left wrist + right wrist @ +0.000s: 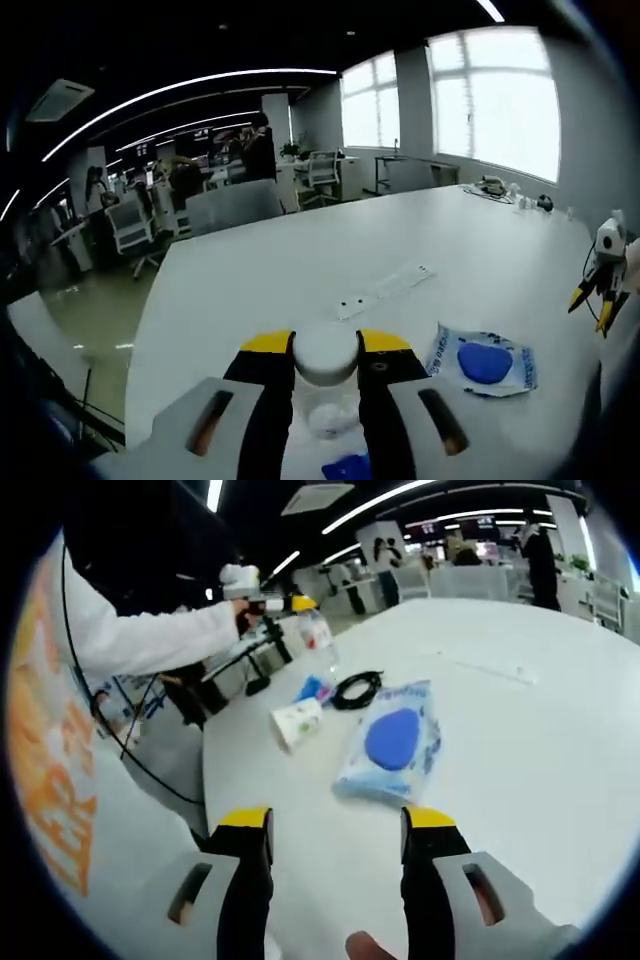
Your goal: Arrange the tabletop items into an orderly group along one side of the table until the central work area is clear of visible clutter.
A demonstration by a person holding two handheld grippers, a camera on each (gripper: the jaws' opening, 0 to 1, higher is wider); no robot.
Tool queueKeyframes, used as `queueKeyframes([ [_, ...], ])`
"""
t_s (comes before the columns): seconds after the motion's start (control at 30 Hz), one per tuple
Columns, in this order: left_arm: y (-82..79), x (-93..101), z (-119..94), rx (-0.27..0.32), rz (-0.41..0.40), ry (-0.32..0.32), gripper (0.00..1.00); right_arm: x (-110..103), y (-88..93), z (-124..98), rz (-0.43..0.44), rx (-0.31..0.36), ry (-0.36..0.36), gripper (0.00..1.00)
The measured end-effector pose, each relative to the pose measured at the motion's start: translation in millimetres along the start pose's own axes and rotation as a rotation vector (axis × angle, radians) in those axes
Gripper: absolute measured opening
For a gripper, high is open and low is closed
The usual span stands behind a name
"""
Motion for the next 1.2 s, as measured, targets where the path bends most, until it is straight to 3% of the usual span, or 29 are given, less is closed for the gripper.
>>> queueKeyframes([
  [0.4,21.8,-1.3,23,-0.050,0.066,0.062,0.22,11,-3.2,13,0.025,-0.032,0.002,0.49],
  [0.43,19.1,-1.2,25,-0.011,0.040,0.059,0.21,13,-2.6,15,0.031,-0.035,0.002,0.48],
  [0.47,20.7,-0.9,25,-0.047,0.053,0.064,0.21,13,-2.4,16,0.034,-0.037,0.001,0.48],
  [0.7,20.6,-1.9,26,-0.041,0.043,0.076,0.22,11,-2.4,21,0.032,-0.052,-0.013,0.48],
  [0.9,16.3,-1.2,28,-0.026,0.014,0.036,0.23,7,-2.8,22,0.023,-0.062,-0.030,0.48],
  [1.0,8.5,-1.8,26,0.010,-0.029,0.019,0.32,5,-3.0,21,0.016,-0.060,-0.029,0.48],
  [1.2,-2.1,1.7,16,0.009,-0.038,-0.015,0.43,1,0.4,17,0.011,-0.048,-0.021,0.48],
])
Point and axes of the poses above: the point that each gripper's makers call its tool centre point, and the gripper's own axes: z roughly forward along the fingers, x roughly to its right, y roughly out of its underside, the point moved 9 cm from there along -z, roughly backward along the fingers, and after that the axes turned 12 degrees about -y, right-handed, at the moved point
